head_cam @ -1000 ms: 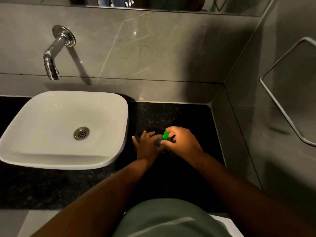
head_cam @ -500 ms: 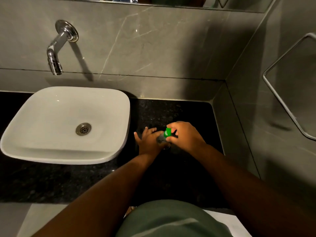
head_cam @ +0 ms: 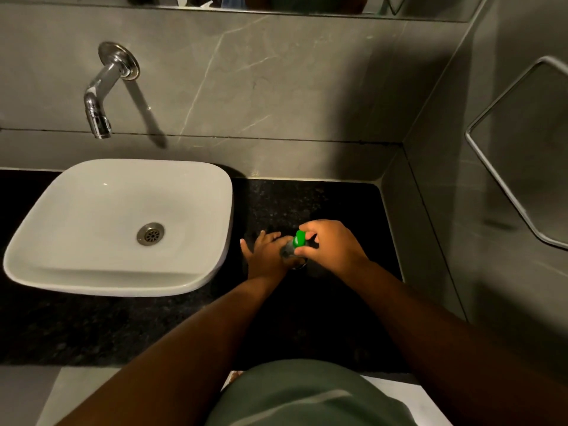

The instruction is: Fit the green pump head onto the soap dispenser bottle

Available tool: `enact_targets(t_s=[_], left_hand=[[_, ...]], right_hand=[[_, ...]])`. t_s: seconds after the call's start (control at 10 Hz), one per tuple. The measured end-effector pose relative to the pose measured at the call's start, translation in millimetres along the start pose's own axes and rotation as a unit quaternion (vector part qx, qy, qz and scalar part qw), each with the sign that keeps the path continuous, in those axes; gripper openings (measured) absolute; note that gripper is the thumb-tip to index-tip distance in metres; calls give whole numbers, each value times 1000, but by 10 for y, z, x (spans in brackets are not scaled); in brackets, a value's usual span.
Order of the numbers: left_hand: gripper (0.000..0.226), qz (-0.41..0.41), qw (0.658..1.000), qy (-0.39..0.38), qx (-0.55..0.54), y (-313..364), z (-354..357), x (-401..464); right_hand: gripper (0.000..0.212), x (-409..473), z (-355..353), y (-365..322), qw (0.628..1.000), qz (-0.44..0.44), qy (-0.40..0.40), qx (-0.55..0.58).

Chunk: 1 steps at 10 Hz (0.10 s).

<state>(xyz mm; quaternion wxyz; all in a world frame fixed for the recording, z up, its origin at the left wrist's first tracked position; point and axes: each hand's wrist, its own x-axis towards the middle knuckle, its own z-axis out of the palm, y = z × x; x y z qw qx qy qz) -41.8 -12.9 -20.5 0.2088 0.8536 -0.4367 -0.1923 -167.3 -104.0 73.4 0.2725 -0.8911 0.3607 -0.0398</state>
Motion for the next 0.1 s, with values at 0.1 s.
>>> enact_targets(t_s=[0.1], left_hand=[[74,-7,999,-22,27,-72,33,7]], right_hand=[[75,-107,-26,91,997,-9,66,45]])
